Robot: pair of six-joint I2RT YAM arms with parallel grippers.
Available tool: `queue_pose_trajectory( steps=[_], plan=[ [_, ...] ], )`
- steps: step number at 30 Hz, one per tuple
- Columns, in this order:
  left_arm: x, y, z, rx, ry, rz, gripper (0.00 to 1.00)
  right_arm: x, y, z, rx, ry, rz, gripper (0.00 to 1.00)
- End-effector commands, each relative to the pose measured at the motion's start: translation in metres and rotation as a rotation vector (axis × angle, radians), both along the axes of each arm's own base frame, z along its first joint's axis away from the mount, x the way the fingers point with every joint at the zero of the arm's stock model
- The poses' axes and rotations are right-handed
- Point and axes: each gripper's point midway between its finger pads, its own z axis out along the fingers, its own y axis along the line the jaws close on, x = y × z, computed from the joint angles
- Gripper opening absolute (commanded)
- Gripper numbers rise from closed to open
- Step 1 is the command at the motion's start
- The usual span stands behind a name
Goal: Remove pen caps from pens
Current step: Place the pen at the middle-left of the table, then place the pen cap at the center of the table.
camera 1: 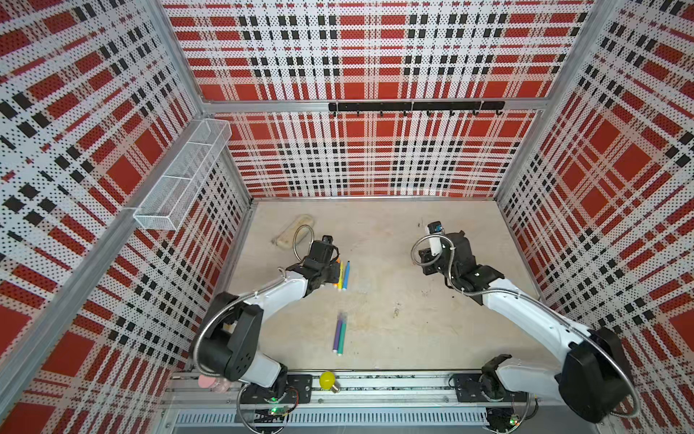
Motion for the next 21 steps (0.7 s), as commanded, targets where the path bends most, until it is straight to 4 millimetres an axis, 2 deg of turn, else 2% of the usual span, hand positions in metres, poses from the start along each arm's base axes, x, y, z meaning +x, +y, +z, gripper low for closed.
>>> queue_pose_trajectory(
  steps=[1,5,8,14,17,21],
  plan=[
    [-0.011,-0.008,0.043,-0.061,-0.104,-0.032,0.39,0.009,-0.004,-0.027,-0.146,0.080,-0.010,0.00],
    [-0.032,-0.015,0.080,-0.079,-0.216,-0.043,0.43,0.022,0.001,-0.051,-0.215,0.140,-0.005,0.00],
    [-0.043,-0.021,0.093,-0.108,-0.245,-0.052,0.44,0.033,0.013,-0.067,-0.235,0.179,0.026,0.02],
    [-0.063,-0.013,0.092,-0.085,-0.226,-0.015,0.45,0.049,0.025,-0.100,-0.313,0.252,0.042,0.07],
    [-0.080,-0.014,0.091,-0.078,-0.237,-0.015,0.47,0.051,0.024,-0.111,-0.349,0.266,0.036,0.10],
    [-0.101,-0.021,0.093,-0.155,-0.254,-0.028,0.51,0.053,0.023,-0.118,-0.366,0.276,0.033,0.15]
  ],
)
